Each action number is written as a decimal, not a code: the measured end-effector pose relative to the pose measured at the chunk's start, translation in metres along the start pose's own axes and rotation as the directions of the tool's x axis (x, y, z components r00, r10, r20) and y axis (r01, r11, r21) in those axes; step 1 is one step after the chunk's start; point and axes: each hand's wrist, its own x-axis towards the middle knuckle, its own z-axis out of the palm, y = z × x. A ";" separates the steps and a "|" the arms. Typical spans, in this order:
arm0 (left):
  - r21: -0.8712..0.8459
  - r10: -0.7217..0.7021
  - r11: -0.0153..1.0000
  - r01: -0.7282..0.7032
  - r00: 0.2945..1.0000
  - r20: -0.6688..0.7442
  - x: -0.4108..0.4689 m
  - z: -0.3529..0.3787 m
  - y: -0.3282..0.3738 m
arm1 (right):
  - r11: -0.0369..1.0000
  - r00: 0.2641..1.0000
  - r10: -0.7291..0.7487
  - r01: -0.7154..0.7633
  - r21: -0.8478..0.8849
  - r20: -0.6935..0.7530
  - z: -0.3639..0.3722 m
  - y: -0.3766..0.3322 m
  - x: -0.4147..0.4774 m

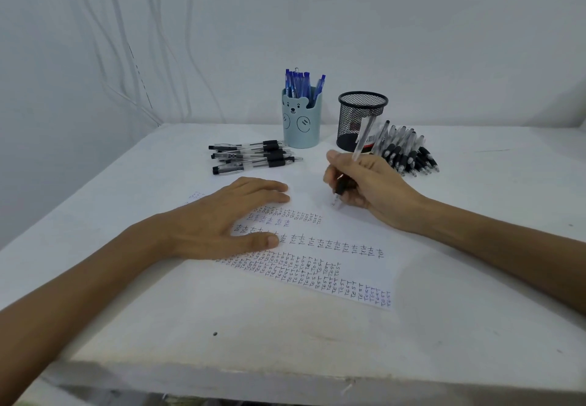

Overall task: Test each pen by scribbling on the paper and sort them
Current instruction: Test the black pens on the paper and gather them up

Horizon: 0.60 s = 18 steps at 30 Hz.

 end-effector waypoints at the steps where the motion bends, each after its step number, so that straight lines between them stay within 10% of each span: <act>1: -0.002 0.001 1.000 -0.001 1.000 -0.007 0.000 0.000 0.000 | 1.000 1.000 -0.003 0.003 -0.001 0.013 -0.001 0.000 0.000; 8: -0.026 0.008 1.000 -0.008 1.000 -0.011 0.001 -0.001 0.000 | 0.951 0.989 0.129 -0.102 0.291 -0.075 0.001 -0.012 0.000; 18: -0.030 0.008 1.000 -0.009 1.000 -0.014 0.001 0.000 -0.001 | 0.995 0.962 0.034 -0.006 0.104 -0.272 -0.030 -0.037 0.011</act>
